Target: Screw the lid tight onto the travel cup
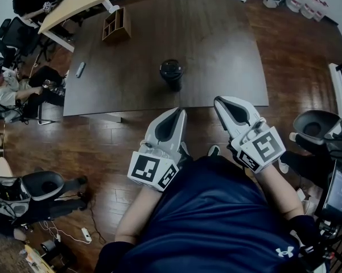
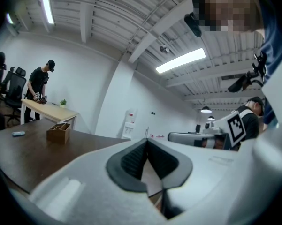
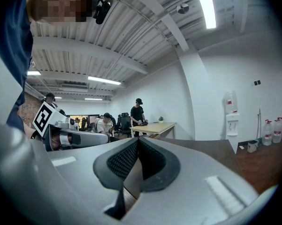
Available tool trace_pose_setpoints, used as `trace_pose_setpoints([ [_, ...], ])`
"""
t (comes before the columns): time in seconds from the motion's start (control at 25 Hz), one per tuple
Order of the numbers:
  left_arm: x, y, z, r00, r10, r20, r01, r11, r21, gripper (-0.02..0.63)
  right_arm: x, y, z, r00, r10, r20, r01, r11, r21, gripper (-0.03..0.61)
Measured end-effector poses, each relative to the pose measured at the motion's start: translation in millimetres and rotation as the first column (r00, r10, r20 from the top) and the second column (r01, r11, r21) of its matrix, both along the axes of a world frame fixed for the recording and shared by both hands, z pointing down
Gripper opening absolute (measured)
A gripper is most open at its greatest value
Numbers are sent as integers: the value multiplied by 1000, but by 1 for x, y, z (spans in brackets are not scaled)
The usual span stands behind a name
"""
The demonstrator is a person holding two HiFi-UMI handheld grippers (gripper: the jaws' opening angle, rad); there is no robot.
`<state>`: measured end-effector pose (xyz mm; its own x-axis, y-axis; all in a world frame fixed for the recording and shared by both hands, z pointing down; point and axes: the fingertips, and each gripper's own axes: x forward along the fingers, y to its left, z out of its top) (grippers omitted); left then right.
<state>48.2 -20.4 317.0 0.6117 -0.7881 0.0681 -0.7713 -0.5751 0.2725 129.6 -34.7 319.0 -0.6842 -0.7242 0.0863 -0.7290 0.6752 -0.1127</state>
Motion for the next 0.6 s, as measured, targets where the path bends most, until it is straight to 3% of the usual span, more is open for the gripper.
trace_pose_setpoints([
  [0.6, 0, -6, 5, 1000, 17, 0, -17, 1000, 6, 5, 0, -6, 3, 1000, 15, -10, -15, 1000, -12, 11],
])
